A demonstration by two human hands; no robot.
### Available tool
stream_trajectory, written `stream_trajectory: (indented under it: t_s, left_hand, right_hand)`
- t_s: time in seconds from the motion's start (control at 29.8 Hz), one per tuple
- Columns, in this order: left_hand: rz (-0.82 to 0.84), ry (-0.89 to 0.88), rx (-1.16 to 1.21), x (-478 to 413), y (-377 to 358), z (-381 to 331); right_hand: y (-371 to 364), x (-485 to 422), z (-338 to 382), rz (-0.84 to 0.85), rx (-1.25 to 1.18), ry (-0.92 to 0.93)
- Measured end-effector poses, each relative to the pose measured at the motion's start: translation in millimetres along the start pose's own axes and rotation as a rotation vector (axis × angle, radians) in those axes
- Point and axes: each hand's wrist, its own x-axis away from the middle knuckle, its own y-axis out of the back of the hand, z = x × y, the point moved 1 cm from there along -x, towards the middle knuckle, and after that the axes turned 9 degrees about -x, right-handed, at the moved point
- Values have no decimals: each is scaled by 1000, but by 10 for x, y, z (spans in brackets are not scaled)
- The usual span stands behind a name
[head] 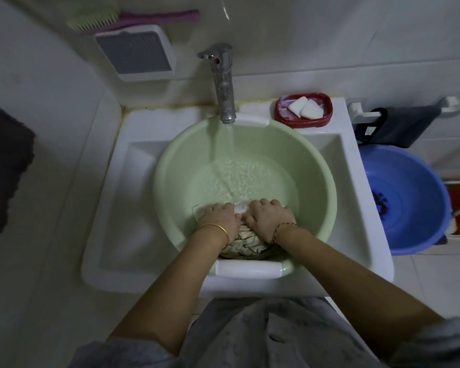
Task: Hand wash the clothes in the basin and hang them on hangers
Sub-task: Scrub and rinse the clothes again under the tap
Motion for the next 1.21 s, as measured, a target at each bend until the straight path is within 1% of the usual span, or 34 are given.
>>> stream_trajectory:
  t_s: [0.87,1.21]
  left_hand:
    - [-7,-7,-16,-73,-20,43]
    - [-10,-13,-3,-53,6,53]
  right_hand:
    - [-2,-42,27,-26,-9,-24]
    - [20,-53,41,-9,-12,-30]
